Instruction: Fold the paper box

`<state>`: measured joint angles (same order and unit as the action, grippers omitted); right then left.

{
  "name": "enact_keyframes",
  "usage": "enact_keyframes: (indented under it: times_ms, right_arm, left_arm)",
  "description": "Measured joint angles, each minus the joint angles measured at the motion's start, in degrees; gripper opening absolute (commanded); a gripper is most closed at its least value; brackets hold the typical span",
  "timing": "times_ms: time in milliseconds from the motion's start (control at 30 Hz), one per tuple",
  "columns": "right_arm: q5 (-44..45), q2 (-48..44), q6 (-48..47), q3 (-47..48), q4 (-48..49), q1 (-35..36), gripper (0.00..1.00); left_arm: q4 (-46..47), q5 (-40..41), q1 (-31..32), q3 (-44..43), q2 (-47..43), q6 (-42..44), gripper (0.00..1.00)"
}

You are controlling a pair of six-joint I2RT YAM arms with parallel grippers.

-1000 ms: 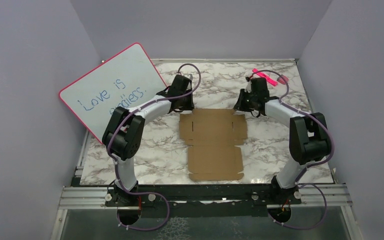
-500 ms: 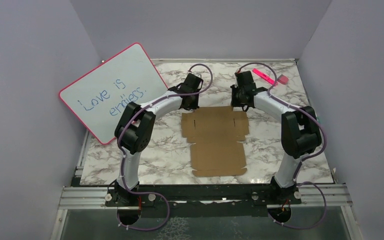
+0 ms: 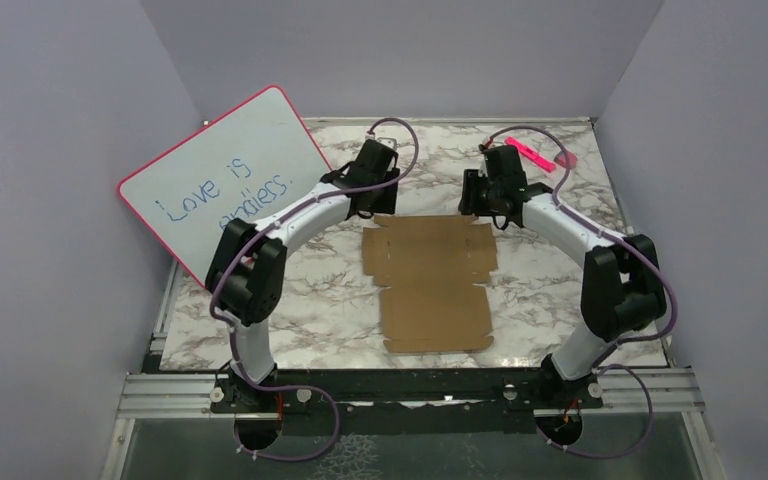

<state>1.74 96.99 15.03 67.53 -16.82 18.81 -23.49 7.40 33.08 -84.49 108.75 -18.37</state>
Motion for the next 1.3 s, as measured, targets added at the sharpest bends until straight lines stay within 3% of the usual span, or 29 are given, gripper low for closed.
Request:
enact_keyframes:
  times_ms: [333, 533, 733, 1000, 1300]
  right_arm:
    - [-9.92, -11.47, 1.66, -14.45, 6.73, 0.00, 0.72]
    - [-19.10, -12.15, 5.03, -22.84, 13.29, 0.00, 0.81]
    - [-25.31, -12.17, 8.59, -27.15, 20.59, 0.00, 0.83]
    - [-29.83, -9.77, 13.49, -29.53, 31.80, 0.00, 0.86]
    - [-31.17, -4.94, 16.55, -31.85, 39.10, 0.00, 0.86]
  left_arm:
    - [4.74, -2.97, -2.69, 20.50, -18.10, -4.61, 0.73]
    - [8.44, -9.03, -6.93, 31.19, -22.95, -8.20, 0.74]
    - [15.96, -18.03, -11.26, 39.58, -25.07, -12.87, 0.72]
    - [24.15, -25.09, -11.26, 40.15, -19.87, -16.20, 0.60]
    - [28.52, -27.50, -11.28, 40.35, -14.84, -18.10, 0.32]
